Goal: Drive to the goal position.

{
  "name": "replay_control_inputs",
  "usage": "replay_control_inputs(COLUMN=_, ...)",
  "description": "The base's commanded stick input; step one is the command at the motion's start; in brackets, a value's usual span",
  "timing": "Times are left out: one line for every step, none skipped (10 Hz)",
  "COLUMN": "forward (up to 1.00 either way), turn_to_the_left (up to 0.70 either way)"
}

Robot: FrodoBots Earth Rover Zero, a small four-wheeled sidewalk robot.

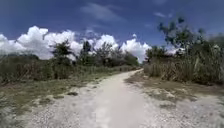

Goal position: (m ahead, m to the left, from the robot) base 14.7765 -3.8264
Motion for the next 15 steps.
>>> replay_control_inputs(forward=0.5, turn_to_the_left=0.0)
replay_control_inputs(forward=0.5, turn_to_the_left=0.0)
replay_control_inputs(forward=0.5, turn_to_the_left=0.0)
replay_control_inputs(forward=0.5, turn_to_the_left=0.0)
replay_control_inputs(forward=0.5, turn_to_the_left=0.0)
replay_control_inputs(forward=0.5, turn_to_the_left=0.0)
replay_control_inputs(forward=0.5, turn_to_the_left=0.0)
replay_control_inputs(forward=0.5, turn_to_the_left=0.0)
replay_control_inputs(forward=0.5, turn_to_the_left=0.0)
replay_control_inputs(forward=0.5, turn_to_the_left=0.0)
replay_control_inputs(forward=0.5, turn_to_the_left=0.0)
replay_control_inputs(forward=0.5, turn_to_the_left=0.0)
replay_control_inputs(forward=0.5, turn_to_the_left=0.0)
replay_control_inputs(forward=0.5, turn_to_the_left=0.0)
replay_control_inputs(forward=0.5, turn_to_the_left=0.0)
